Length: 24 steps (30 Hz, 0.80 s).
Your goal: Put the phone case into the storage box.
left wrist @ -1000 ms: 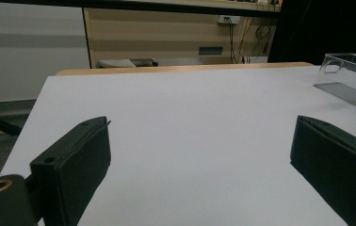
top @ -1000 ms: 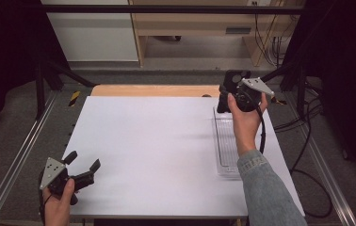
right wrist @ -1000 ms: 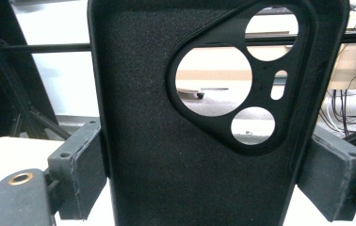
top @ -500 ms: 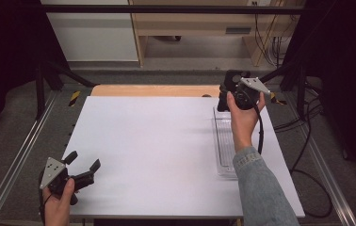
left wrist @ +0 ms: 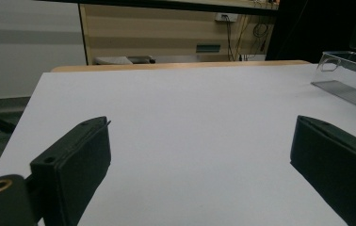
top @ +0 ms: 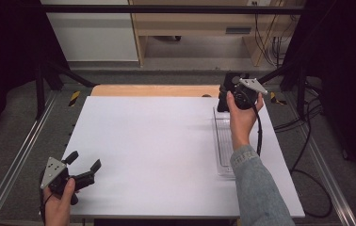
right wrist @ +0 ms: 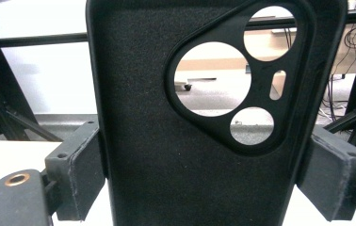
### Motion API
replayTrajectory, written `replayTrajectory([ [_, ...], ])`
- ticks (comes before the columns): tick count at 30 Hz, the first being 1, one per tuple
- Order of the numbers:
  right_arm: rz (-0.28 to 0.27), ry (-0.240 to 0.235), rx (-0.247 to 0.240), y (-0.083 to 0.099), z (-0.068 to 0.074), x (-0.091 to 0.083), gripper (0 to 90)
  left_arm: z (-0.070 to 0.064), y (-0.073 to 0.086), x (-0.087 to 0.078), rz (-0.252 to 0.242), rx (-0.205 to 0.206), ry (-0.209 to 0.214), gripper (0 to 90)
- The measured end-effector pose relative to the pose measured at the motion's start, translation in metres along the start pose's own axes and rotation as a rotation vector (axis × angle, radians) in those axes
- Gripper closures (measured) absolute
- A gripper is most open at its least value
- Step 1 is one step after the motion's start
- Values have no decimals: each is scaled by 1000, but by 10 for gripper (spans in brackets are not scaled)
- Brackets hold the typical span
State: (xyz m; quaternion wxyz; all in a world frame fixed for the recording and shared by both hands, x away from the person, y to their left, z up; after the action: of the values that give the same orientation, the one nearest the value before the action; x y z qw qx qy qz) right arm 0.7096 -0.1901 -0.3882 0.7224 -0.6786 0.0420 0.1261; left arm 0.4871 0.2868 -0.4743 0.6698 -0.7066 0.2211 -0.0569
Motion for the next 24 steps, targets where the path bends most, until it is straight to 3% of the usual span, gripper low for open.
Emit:
replayTrajectory([
  [24,26,7,-4,14,-2,11,137,0,0,1,0,-2,2,58],
])
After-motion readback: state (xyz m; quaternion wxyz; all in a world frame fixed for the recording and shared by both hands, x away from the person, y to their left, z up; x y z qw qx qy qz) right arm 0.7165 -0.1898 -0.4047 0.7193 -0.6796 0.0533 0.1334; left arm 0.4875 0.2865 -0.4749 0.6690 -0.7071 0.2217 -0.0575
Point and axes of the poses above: each handheld gripper's, and its own axes: x roughly forward along the jaws, y roughly out of its underside, z roughly to its left, the point moved 10 cm from there along x, roughly forward along the jaws, and after that the axes turned 1 degree about -x, right-handed, at the moved point
